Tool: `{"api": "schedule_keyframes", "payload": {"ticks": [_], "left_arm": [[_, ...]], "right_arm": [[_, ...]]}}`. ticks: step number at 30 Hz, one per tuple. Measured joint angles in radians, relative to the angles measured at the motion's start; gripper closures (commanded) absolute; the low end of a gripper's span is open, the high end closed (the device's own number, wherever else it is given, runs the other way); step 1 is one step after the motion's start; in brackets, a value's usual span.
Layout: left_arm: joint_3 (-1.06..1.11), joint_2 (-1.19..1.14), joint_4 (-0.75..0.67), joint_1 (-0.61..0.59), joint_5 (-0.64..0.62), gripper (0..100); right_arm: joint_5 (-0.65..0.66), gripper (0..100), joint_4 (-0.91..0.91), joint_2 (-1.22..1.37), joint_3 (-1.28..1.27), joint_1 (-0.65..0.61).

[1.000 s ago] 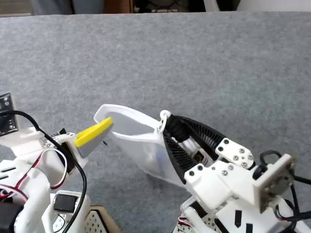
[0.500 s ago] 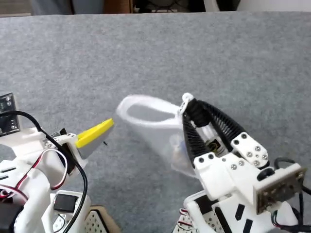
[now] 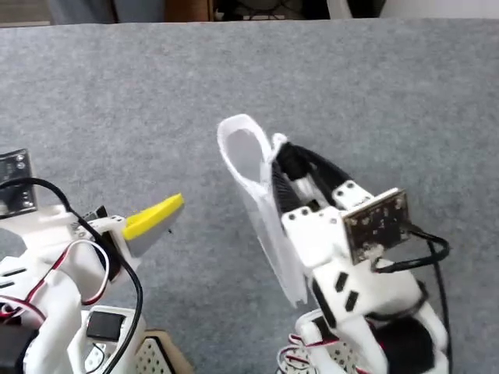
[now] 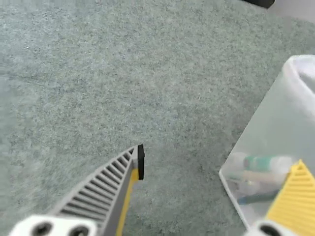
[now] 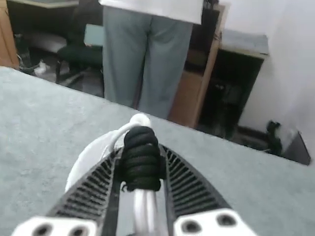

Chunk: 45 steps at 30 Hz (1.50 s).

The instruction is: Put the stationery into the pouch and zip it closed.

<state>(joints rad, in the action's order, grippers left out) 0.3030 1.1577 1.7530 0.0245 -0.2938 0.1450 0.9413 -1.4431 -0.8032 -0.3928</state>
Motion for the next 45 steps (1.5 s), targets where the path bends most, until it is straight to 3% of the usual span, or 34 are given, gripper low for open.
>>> {"api": "schedule_keyframes", "payload": {"ticks": [9, 16, 23, 31, 40, 45], "left_arm": [[0.255, -0.002, 0.0, 0.014, 0.063, 56], [0.242, -0.002, 0.0, 0.213, 0.066, 56], [0.23, -0.002, 0.0, 0.279, 0.066, 56], [0.226, -0.002, 0.0, 0.359, 0.066, 56], [0.226, -0.002, 0.0, 0.265, 0.066, 56], [0.226, -0.002, 0.0, 0.259, 0.066, 56]], "right_arm": [[-0.135, 98.7, -0.284, 0.003, -0.161, -0.04], [-0.152, 98.7, -0.416, 0.0, -0.287, -0.115], [-0.152, 98.7, -0.519, -0.002, -0.365, -0.124], [-0.164, 98.7, -0.508, 0.0, -0.338, -0.19], [-0.138, 98.7, -0.23, 0.014, 0.054, -0.232], [-0.064, 98.7, -0.147, 0.012, 0.091, -0.201]]}}
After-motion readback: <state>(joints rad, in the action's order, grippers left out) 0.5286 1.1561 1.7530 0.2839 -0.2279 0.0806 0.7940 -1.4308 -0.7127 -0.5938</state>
